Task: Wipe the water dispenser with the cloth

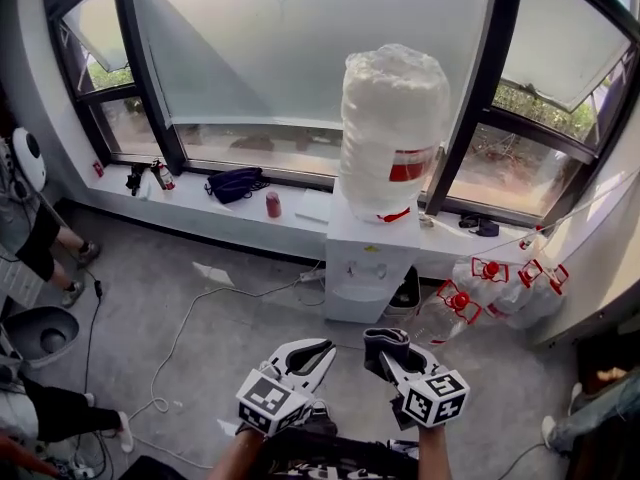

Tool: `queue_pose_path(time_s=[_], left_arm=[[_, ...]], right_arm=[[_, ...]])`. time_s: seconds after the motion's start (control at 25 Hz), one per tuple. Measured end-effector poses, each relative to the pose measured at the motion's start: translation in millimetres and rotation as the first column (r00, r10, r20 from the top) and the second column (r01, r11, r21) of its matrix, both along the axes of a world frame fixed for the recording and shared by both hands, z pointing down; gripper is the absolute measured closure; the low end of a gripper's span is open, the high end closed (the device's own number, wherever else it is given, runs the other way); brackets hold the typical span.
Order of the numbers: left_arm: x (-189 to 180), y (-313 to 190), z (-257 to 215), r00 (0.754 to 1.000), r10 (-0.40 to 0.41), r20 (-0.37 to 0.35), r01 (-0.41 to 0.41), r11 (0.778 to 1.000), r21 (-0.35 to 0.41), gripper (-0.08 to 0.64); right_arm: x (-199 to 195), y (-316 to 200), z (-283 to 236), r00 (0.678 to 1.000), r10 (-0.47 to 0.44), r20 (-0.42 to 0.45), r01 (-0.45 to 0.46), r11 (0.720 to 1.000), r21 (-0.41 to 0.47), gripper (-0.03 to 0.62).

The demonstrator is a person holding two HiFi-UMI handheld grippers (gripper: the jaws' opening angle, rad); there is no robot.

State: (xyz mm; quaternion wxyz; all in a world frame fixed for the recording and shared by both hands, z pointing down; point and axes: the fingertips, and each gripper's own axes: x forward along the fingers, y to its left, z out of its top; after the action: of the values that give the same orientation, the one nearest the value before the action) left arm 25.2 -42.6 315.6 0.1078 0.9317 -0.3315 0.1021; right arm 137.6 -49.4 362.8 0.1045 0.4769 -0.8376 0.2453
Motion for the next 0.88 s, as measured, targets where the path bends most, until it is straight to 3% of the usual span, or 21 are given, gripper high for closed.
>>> queue_pose_path(time_s=[0.2,0.48,0.64,0.88], left_arm=[[9,-26,0,0.999,0.035,0.000,-0.035,0.999,0.004,0.518],[6,-62,5,1.000,-0.007,0.013,0.007,1.000,-0.009,0.517],[3,-90,1,0.995,-0.102,0.009,0.102,0.995,-0.009,0.518],[2,-129,-6,0.967,-0.253,0.011,0.253,0.967,-0.003,0.517]], right_arm=[[4,-41,2,1.000,0.008,0.000,-0.008,1.000,-0.007,0.479],[-2,-106,5,1.000,-0.026,0.015,0.026,0.999,-0.020,0.479],[-7,-159,2,0.997,-0.078,0.025,0.078,0.997,-0.017,0.479],[-15,-225,13,0.989,-0.146,0.003,0.146,0.989,-0.025,0.479]])
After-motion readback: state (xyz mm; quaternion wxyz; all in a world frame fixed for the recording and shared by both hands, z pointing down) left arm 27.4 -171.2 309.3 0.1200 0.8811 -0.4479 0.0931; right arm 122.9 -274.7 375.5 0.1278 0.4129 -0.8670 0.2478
